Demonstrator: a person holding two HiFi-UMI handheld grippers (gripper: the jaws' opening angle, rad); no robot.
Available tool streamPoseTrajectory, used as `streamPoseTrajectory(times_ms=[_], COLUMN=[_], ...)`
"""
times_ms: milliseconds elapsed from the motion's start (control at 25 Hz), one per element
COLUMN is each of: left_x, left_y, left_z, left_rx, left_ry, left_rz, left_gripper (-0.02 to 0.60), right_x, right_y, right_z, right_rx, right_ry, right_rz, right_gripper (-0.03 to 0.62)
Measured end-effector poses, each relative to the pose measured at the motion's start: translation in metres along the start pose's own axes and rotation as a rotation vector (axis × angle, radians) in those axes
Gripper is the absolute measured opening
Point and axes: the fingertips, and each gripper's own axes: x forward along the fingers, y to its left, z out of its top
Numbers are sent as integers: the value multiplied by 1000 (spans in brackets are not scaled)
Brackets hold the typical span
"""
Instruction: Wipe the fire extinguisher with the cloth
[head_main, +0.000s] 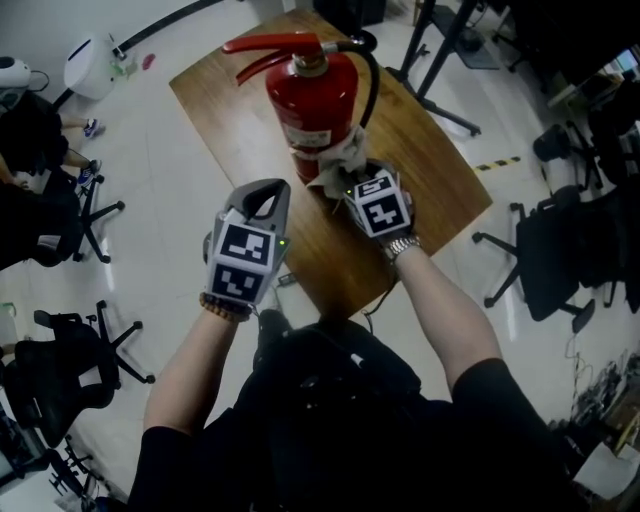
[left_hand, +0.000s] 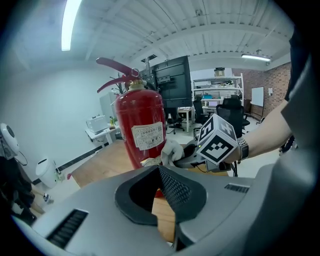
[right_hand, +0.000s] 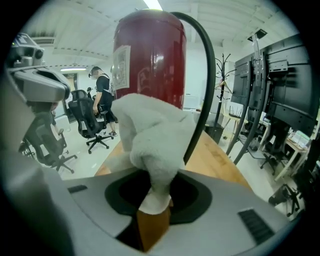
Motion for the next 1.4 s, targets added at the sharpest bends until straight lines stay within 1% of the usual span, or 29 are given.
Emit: streamPoseTrajectory(times_ms=[200,360,520,640,1000,1160,1400], left_x=[-1,-3,-4,-5,-6,-3,-7], left_y=[-3,-4,-3,-1,0,0,3], left_z=[-5,-6,-12,-14,-21,-24,-20], left_rx=[-18,-29,-34,-26,-27,-16,0], left_ry=[14,23,35,52,59,65,43], left_rz=[28,48,55,57,41,18,-15], left_gripper=[-2,-2,-2,-2,-2,-2,-2], right_x=[10,25,34,38,52,55,52], right_y=[1,2,3,4,4,3,0], right_z=[-5,-22,-31,-32,-46,-49,-52], right_rx=[-30,-31,-31,-35,-27,-7,28], right_ry=[4,42,65,62,97,105,128], right_rz=[17,30,29,33,15,4,-32], right_gripper=[117,117,117,117,117,118,118])
